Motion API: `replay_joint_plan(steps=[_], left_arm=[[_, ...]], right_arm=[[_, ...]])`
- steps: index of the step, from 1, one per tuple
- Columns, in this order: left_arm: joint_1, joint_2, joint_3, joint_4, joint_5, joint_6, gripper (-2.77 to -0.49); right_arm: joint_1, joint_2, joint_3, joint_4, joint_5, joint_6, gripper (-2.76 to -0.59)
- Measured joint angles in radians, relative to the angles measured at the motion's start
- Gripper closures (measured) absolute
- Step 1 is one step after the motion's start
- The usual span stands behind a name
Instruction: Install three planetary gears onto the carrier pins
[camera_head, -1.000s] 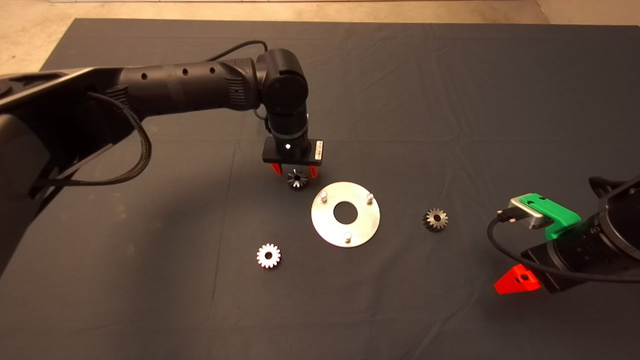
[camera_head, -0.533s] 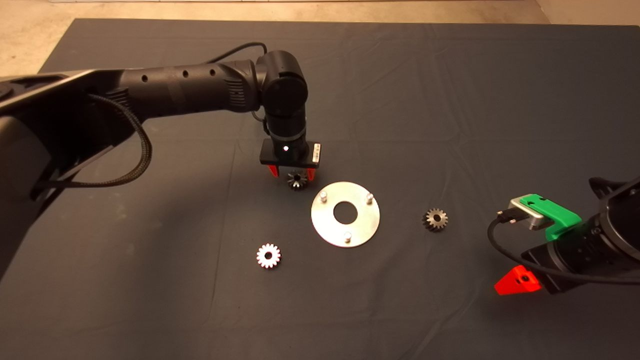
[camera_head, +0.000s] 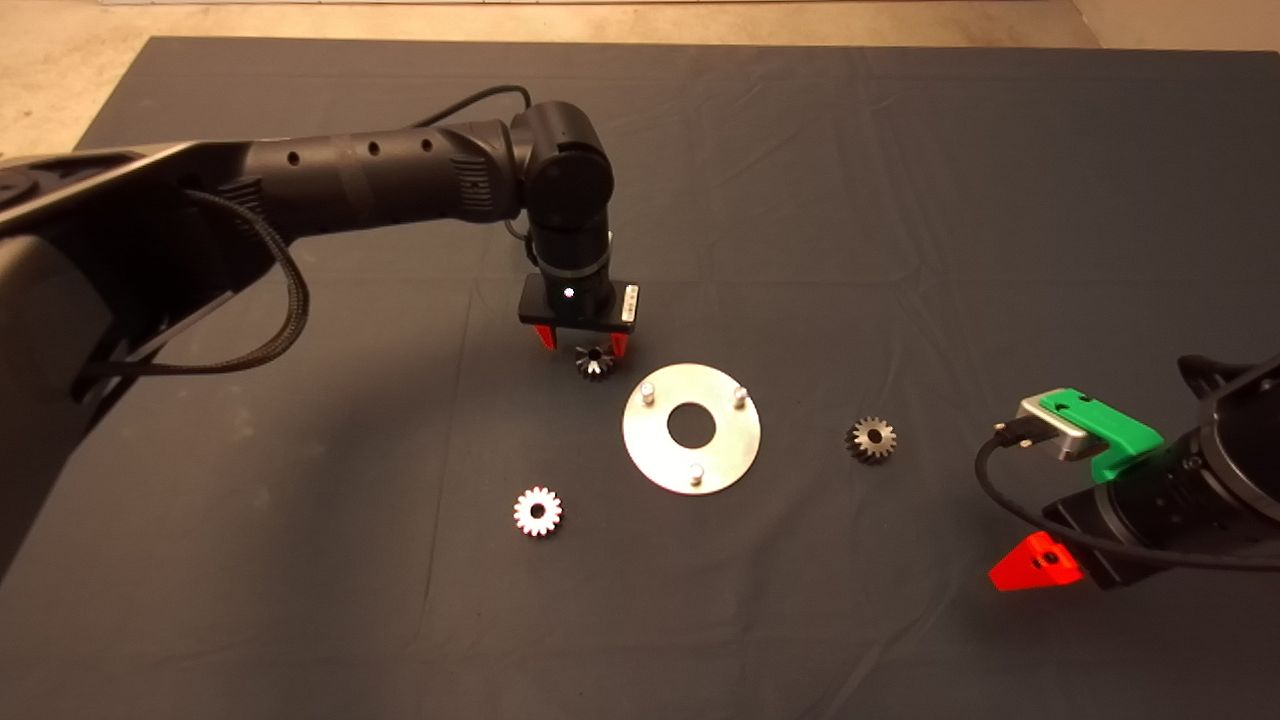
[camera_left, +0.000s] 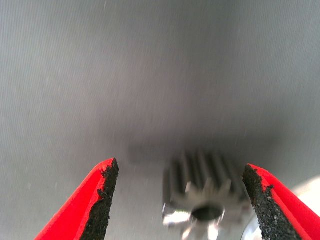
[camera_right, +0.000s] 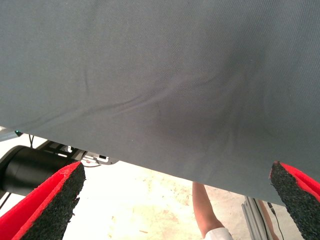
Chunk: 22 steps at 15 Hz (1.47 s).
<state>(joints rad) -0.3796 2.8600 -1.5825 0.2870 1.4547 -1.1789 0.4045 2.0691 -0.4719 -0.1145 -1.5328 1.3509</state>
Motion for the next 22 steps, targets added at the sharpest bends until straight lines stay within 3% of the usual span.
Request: replay_joint_plan(steps=[3, 8, 22], left_arm=[[0.0, 0.013, -0.007, 0.002, -0.008, 0.007, -1.76], [0.0, 0.006, -0.003, 0.002, -0.001, 0.007, -1.76], [0.011, -0.02, 0.066, 0.001, 0.004, 0.001, -1.76]], right_arm=[[0.0, 0.0, 0.001, 0.0, 0.0, 0.0, -2.76], [0.0, 0.0, 0.003, 0.0, 0.0, 0.001, -2.76], [0.0, -0.001, 0.005, 0.0, 0.0, 0.001, -2.76]])
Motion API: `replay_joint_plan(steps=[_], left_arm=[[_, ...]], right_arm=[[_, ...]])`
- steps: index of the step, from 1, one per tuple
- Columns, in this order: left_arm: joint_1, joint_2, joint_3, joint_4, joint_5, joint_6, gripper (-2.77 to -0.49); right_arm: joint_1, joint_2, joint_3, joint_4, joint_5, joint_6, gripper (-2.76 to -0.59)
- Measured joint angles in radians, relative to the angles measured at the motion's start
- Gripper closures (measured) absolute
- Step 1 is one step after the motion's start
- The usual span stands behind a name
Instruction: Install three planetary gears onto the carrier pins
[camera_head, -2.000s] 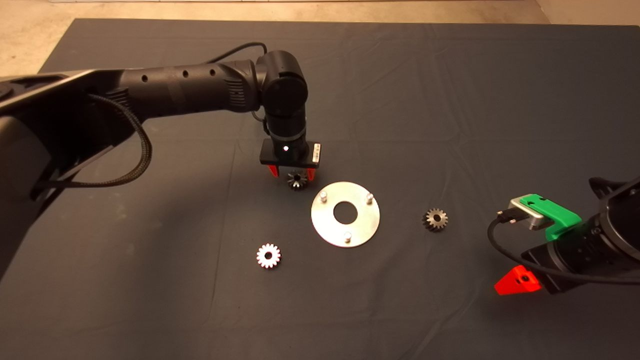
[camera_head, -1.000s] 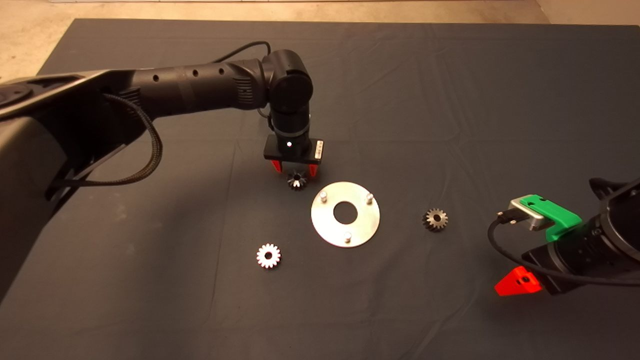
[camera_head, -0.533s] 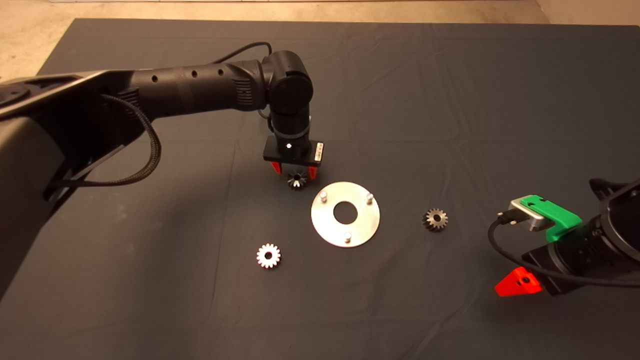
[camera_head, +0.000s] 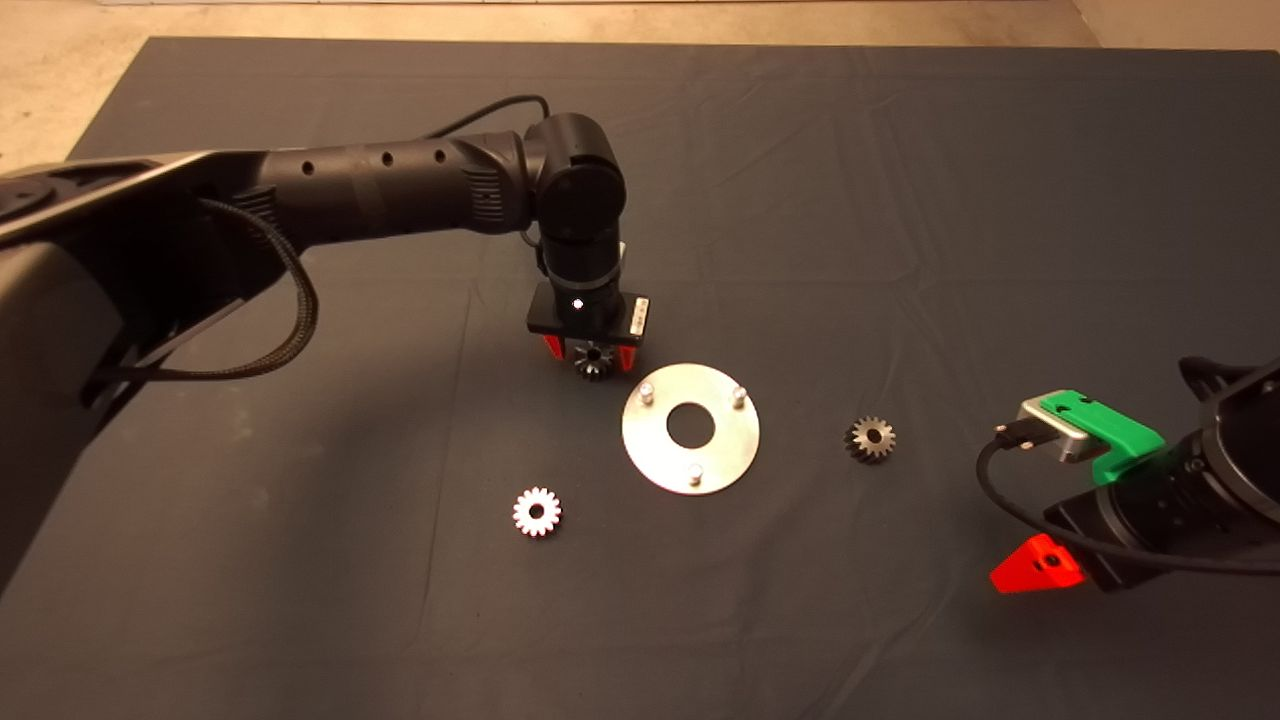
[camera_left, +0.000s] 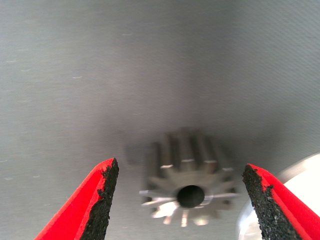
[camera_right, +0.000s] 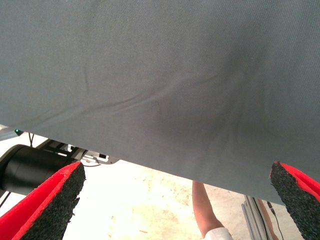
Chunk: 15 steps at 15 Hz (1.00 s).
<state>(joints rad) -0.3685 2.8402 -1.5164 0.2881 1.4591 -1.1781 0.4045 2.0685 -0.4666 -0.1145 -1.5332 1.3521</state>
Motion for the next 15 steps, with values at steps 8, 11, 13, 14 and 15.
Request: replay_joint_plan(steps=[8, 11, 13, 14, 15], left_arm=[[0.0, 0.0, 0.0, 0.0, 0.002, 0.001, -1.76], [0.0, 0.0, 0.0, 0.0, 0.0, 0.002, -1.76], [0.0, 0.0, 0.0, 0.0, 0.0, 0.002, -1.76], [0.0, 0.0, 0.0, 0.0, 0.0, 0.002, -1.71], [0.0, 0.0, 0.0, 0.0, 0.0, 0.001, -1.66]], right_arm=[[0.0, 0.0, 0.0, 0.0, 0.0, 0.0, -2.76], [0.0, 0.0, 0.0, 0.0, 0.0, 0.0, -2.76], [0.0, 0.0, 0.0, 0.0, 0.0, 0.0, -2.76], [0.0, 0.0, 0.0, 0.0, 0.0, 0.0, -2.76], [0.0, 0.0, 0.0, 0.0, 0.0, 0.0, -2.76]])
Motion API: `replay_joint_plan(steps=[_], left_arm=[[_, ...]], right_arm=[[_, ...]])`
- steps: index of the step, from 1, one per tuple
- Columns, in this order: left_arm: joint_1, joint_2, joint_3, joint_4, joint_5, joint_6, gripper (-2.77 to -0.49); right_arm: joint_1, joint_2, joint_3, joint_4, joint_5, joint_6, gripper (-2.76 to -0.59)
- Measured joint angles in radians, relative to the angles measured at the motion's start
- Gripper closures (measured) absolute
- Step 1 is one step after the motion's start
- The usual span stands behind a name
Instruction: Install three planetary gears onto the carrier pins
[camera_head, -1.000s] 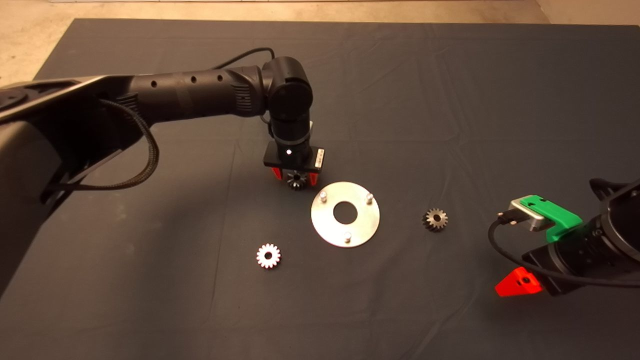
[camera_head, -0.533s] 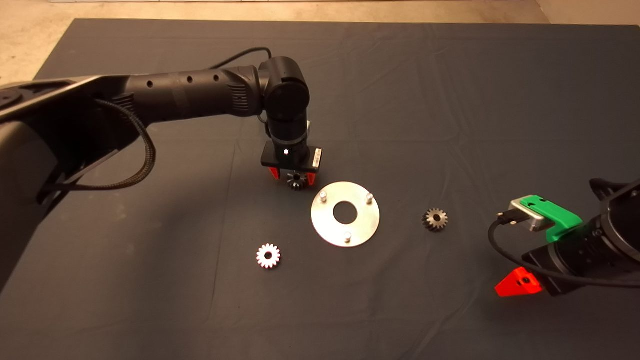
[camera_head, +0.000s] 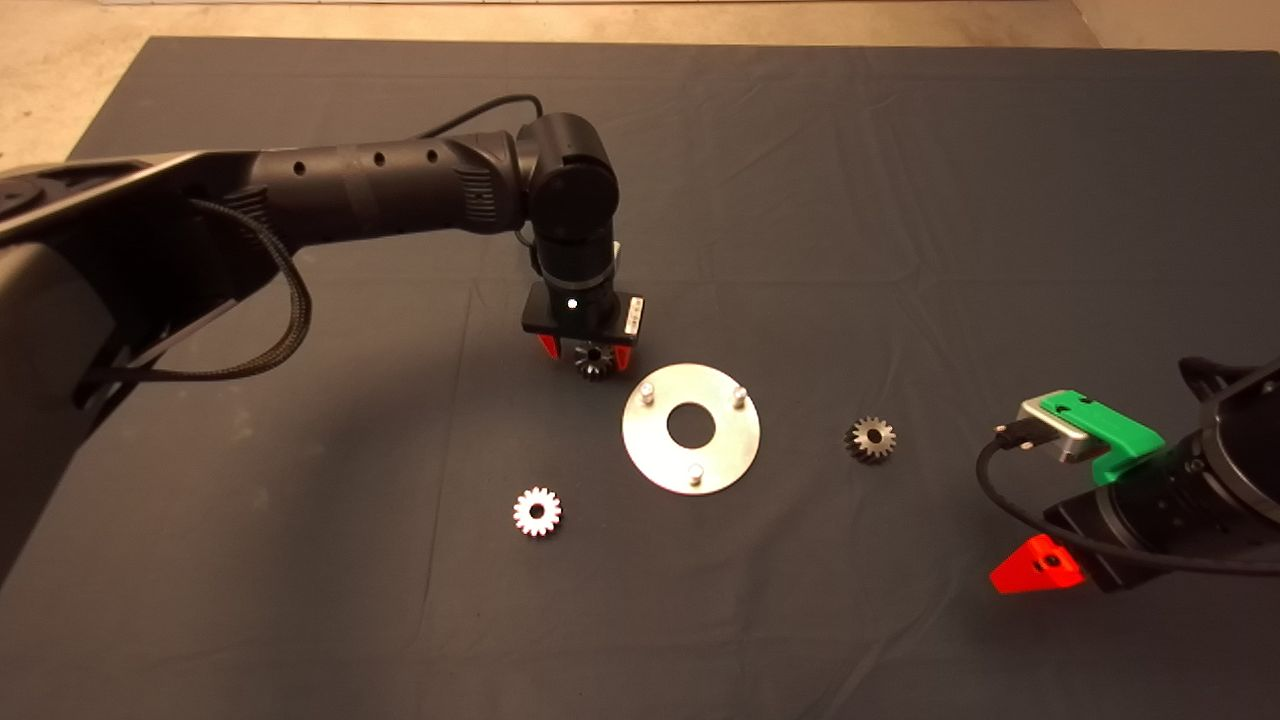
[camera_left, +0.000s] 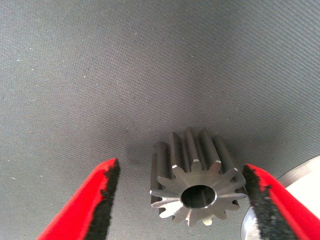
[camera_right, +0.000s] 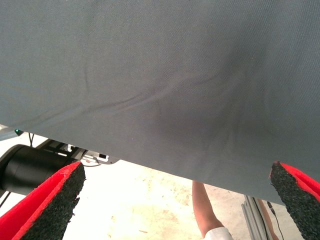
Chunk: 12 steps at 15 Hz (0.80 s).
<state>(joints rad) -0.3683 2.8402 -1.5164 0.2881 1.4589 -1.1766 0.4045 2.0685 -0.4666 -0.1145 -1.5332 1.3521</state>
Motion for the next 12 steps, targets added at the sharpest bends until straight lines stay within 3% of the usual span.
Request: replay_joint_plan(steps=[5, 12], left_arm=[[0.015, 0.002, 0.0, 0.0, -0.002, 0.005, -1.66], [0.014, 0.002, -0.007, 0.0, -0.005, 0.015, -1.66]], right_arm=[[0.0, 0.0, 0.0, 0.0, 0.0, 0.0, -2.76], [0.0, 0.0, 0.0, 0.0, 0.0, 0.0, -2.76]])
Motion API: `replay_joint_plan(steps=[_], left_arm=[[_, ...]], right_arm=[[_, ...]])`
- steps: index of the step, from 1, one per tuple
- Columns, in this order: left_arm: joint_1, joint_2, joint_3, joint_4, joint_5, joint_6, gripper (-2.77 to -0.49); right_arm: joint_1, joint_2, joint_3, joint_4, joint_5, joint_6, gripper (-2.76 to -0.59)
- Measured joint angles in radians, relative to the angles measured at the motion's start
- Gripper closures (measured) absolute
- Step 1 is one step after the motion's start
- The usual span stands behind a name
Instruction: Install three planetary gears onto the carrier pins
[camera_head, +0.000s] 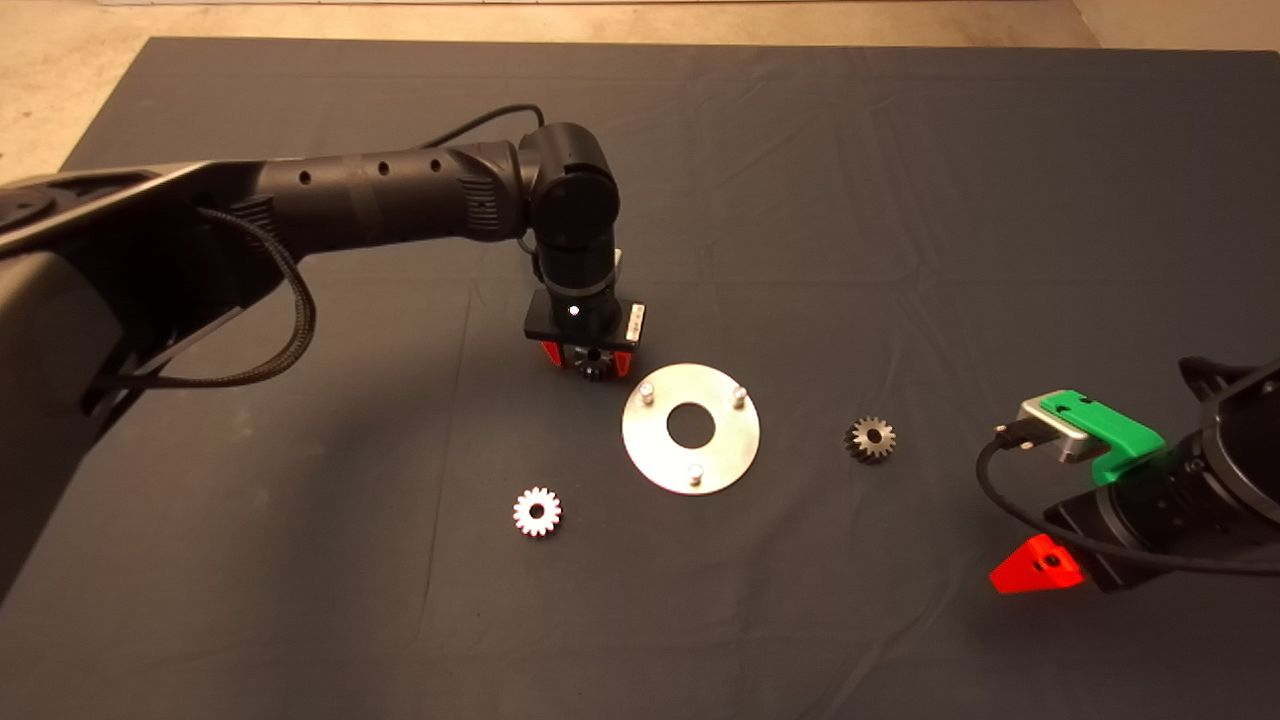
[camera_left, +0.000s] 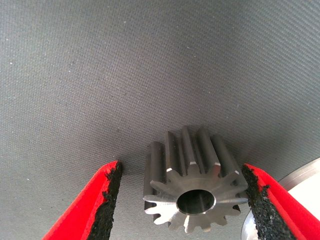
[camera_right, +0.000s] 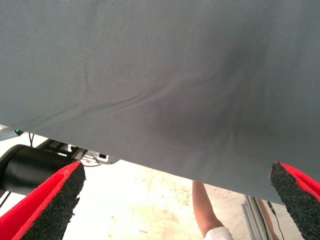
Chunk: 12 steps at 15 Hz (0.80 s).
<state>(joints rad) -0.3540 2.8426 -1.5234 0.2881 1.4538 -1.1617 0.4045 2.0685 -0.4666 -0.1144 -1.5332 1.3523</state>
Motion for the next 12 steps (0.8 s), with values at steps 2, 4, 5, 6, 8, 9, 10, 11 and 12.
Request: replay_joint_plan(steps=[2, 4, 5, 6, 8, 9, 10, 11, 12], left_arm=[[0.0, 0.0, -0.002, -0.001, -0.002, 0.003, -1.66], [0.0, 0.0, -0.002, -0.001, -0.007, 0.003, -1.66], [0.0, 0.0, -0.002, -0.001, -0.007, 0.003, -1.66], [0.0, 0.0, -0.002, -0.001, -0.008, 0.003, -1.66], [0.0, 0.0, -0.002, 0.0, -0.008, 0.005, -1.66], [0.0, 0.0, -0.002, 0.0, -0.008, 0.018, -1.66], [0.0, 0.0, -0.002, 0.001, -0.008, 0.023, -1.66], [0.0, 0.0, -0.002, 0.001, -0.008, 0.023, -1.66], [0.0, 0.0, -0.002, 0.001, -0.008, 0.023, -1.66]], right_arm=[[0.0, 0.0, 0.0, 0.0, 0.0, 0.0, -2.76], [0.0, 0.0, 0.0, 0.0, 0.0, 0.001, -2.76], [0.0, 0.0, 0.0, 0.0, 0.0, 0.001, -2.76], [0.0, 0.0, 0.0, 0.0, 0.0, 0.002, -2.76], [0.0, 0.0, 0.0, 0.0, 0.0, 0.002, -2.76], [0.0, 0.0, 0.0, 0.0, 0.0, 0.002, -2.76], [0.0, 0.0, 0.0, 0.0, 0.0, 0.002, -2.76], [0.0, 0.0, 0.0, 0.0, 0.0, 0.002, -2.76], [0.0, 0.0, 0.0, 0.0, 0.0, 0.002, -2.76]])
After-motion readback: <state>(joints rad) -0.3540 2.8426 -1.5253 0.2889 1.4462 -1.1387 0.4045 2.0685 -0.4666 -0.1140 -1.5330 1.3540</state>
